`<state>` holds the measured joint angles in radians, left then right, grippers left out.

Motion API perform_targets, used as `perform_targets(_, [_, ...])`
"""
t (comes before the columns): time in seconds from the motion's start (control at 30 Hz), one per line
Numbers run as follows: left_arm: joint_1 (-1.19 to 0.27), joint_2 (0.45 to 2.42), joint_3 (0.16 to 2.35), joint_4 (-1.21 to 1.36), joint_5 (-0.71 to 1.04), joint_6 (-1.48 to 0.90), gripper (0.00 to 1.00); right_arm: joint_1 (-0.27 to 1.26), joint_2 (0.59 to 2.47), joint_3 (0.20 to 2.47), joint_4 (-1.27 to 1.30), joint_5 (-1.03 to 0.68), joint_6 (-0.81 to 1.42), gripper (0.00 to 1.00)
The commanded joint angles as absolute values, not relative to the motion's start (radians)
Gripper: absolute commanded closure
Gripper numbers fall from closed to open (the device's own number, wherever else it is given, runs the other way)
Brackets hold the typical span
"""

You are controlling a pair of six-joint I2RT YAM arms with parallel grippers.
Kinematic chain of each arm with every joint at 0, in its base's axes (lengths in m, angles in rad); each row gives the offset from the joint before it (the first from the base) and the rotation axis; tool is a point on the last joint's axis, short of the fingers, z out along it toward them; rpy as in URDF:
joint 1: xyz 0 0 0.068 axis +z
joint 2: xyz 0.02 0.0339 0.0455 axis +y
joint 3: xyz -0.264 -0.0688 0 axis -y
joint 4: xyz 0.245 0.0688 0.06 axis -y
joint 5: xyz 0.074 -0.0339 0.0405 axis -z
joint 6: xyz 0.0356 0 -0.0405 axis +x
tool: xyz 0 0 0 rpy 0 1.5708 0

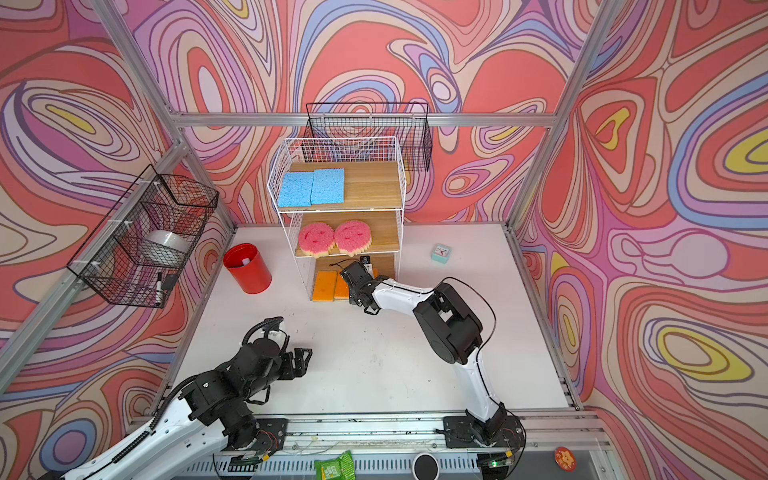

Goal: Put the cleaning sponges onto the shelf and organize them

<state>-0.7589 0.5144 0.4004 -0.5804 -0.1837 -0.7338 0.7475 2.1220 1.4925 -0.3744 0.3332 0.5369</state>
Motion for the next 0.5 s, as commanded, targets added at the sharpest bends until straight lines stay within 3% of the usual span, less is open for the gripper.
perform_targets(0.0, [-0.753,0.504,0.406,-0.608,-0.201,-0.740,0.13,0.746,2.146,1.518,-0.372,0.312,0.513,0.22])
perform_targets(0.47, [-0.752,0.497,0.400,-0.613,-0.207,-0.743,0.13,0.745,2.153,1.521,-0.342,0.256,0.443,0.21])
